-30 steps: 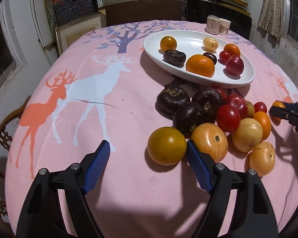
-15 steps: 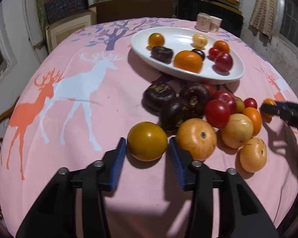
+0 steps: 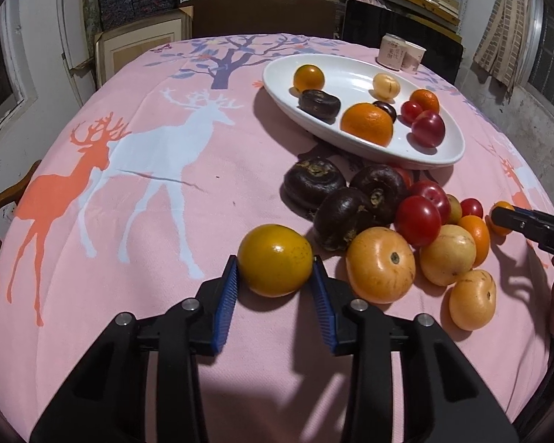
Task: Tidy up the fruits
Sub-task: 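Grasp the yellow tomato with the left gripper while the right gripper grasps a mandarin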
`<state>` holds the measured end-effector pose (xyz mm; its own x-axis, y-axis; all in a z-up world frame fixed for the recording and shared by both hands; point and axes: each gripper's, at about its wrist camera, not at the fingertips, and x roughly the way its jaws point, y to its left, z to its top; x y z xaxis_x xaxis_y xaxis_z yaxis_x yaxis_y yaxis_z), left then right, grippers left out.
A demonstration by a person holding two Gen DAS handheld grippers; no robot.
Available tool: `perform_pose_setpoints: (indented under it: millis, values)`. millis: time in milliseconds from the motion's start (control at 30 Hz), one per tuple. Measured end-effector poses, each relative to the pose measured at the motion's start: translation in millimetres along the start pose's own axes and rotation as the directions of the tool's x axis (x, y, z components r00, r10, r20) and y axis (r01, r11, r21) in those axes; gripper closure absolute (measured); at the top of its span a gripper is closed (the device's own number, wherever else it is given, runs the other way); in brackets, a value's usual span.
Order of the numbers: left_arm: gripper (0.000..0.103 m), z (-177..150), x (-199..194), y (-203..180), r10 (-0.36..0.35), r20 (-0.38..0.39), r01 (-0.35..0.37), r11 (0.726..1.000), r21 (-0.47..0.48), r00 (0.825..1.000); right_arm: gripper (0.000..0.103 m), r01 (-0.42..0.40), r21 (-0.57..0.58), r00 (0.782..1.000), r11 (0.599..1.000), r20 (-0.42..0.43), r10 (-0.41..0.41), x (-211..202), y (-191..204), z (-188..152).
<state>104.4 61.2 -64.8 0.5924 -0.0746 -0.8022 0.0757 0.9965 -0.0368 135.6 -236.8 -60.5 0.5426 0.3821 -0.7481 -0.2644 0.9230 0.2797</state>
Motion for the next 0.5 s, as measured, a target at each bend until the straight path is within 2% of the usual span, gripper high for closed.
perform_pose_setpoints:
  millis: [100,167,367,433,467,500]
  values:
    - [0.063,5.4,2.9,1.6,0.020,-0.004,-0.020,1.000,-0.006,1.000,0.067,0.000,0.000,1.000,1.000,-0.001,0.000,0.2,-0.2,0.2]
    - [0.055,7.9,5.4,1.6,0.006,-0.015,-0.006,1.000,-0.002,1.000,0.067,-0.001,0.001,1.000,1.000,0.000,0.001,0.1,0.1,0.0]
    - [0.055,14.7,7.4,5.5,0.009,-0.013,-0.009,1.000,-0.019,1.000,0.067,-0.004,0.002,1.000,1.000,-0.003,0.004,0.7,0.1,-0.3]
    - [0.056,15.4,8.5,7.4,-0.003,-0.015,0.002,1.000,-0.027,1.000,0.067,-0.006,0.002,1.000,1.000,-0.004,0.006,1.2,-0.3,-0.3]
    - [0.064,15.4,7.8,6.8,-0.009,-0.011,0.009,1.000,-0.024,1.000,0.067,-0.007,0.003,1.000,1.000,-0.004,0.007,1.2,-0.2,-0.4]
    - [0.065,15.1,6.1,5.4,-0.007,-0.002,0.007,1.000,-0.017,1.000,0.067,-0.008,0.005,1.000,1.000,-0.004,0.008,1.3,-0.2,-0.5]
